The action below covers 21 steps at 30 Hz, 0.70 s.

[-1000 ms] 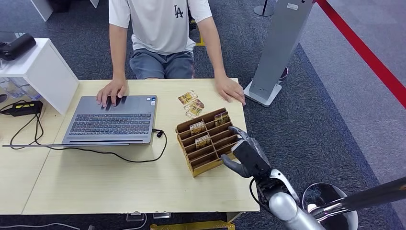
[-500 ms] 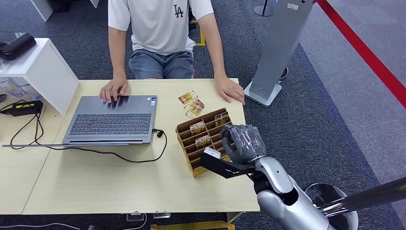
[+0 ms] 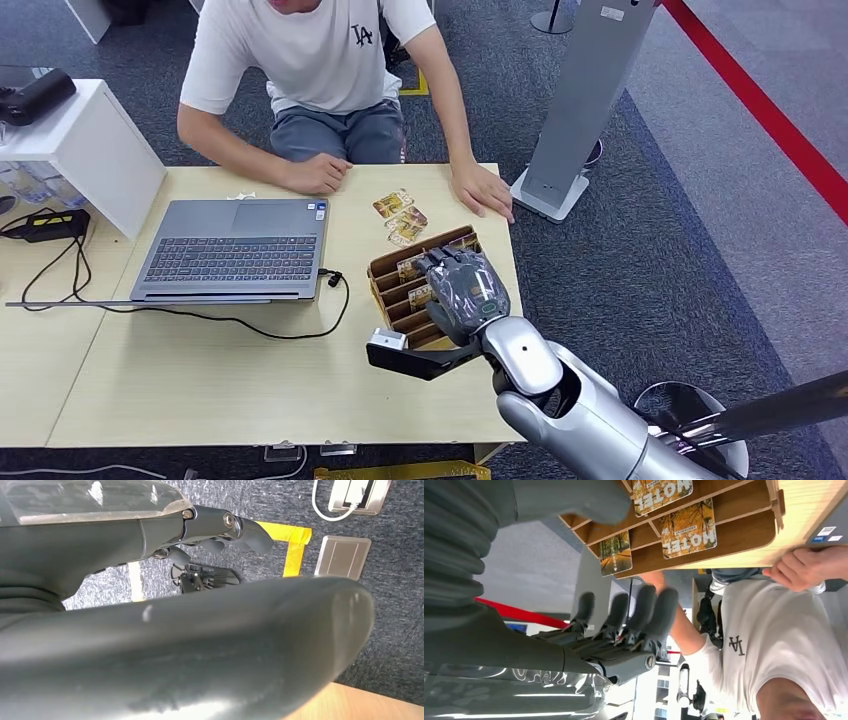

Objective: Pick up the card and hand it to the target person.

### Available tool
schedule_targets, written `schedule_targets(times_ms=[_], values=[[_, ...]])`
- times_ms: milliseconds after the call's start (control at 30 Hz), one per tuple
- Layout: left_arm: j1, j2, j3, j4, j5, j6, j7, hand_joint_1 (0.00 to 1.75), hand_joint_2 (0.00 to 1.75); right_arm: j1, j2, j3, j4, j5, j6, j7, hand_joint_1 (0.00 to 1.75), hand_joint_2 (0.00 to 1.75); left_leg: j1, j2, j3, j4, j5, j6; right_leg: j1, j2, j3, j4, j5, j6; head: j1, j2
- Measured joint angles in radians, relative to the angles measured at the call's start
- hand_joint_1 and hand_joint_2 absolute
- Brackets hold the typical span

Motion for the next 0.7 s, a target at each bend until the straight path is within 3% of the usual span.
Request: schedule_targets(times_ms=[700], values=[[0.001, 0.0, -0.001, 0.0, -0.01, -0.005, -0.003, 0.0, 0.0, -0.03, 0.006, 0.047, 0.156, -0.032, -0.01, 0.03, 0.68, 1.75, 0.0, 0.0, 0.0, 0.0, 0.0, 0.0, 0.0, 0.0, 0.0, 0.0, 0.0, 0.0, 0.0, 0.0]])
